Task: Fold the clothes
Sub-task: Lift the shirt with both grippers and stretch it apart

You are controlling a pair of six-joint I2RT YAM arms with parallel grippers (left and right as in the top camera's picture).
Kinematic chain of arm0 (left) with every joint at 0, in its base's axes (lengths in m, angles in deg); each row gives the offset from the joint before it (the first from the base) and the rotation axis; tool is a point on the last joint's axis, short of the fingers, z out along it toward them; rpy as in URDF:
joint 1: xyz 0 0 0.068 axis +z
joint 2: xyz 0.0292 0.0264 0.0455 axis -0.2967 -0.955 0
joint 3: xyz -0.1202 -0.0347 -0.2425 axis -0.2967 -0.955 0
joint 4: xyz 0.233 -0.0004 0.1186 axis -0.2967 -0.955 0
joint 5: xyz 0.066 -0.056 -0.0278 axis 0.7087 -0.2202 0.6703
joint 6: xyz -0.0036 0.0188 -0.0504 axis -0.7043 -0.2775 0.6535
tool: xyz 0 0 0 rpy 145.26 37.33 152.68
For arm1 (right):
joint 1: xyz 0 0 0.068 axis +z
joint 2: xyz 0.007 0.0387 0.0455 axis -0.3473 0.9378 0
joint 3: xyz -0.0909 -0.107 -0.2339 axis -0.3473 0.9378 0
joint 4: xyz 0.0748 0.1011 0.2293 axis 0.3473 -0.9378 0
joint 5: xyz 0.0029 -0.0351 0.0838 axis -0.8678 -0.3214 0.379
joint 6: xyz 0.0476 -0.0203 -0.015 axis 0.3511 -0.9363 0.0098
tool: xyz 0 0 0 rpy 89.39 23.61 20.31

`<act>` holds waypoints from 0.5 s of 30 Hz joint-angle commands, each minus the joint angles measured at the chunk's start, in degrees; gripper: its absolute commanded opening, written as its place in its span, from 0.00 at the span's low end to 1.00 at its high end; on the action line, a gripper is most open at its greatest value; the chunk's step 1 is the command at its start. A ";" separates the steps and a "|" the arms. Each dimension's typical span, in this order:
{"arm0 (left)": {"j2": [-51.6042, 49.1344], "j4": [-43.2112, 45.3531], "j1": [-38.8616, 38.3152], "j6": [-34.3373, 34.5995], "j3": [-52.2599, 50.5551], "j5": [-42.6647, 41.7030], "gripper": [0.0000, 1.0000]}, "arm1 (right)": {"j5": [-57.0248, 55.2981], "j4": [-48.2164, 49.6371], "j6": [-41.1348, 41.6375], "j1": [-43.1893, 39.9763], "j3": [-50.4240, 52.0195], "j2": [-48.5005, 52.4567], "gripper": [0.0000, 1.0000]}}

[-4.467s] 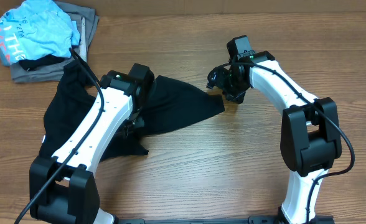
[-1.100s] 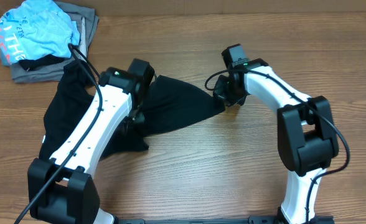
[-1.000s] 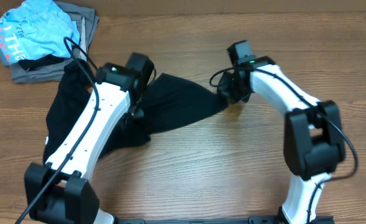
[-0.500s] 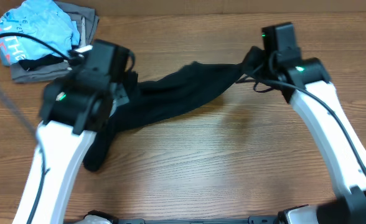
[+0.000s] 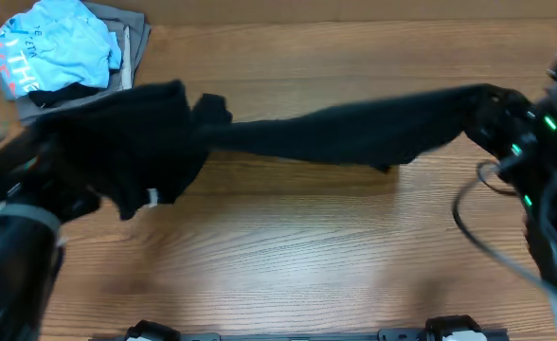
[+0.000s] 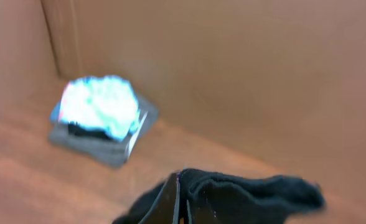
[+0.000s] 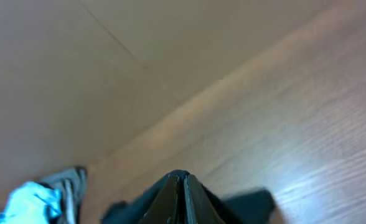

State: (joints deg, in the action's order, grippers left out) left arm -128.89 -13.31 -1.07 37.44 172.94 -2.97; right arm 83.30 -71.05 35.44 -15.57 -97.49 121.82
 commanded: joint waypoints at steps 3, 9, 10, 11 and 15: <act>-0.07 0.59 0.26 -3.43 3.43 -0.50 0.04 | -0.81 0.28 -1.16 -0.90 -2.25 -5.22 0.04; -2.67 1.03 0.26 -4.59 3.39 1.22 0.04 | -3.13 0.35 -1.33 -1.16 -5.25 -4.70 0.04; -3.50 1.01 0.26 -5.01 3.39 1.22 0.04 | -3.58 0.37 -1.31 -1.33 -5.51 -4.39 0.04; -4.44 0.98 0.26 -5.68 3.39 1.25 0.04 | -4.04 0.37 -1.31 -1.60 -5.64 -4.07 0.04; -8.11 0.83 0.26 -6.14 3.39 1.20 0.04 | -5.31 0.39 -1.33 -2.64 -5.64 -3.06 0.04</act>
State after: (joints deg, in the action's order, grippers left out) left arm -134.31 -12.85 -1.07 33.20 176.02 -2.71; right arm 80.62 -71.12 34.59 -17.23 -101.55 118.04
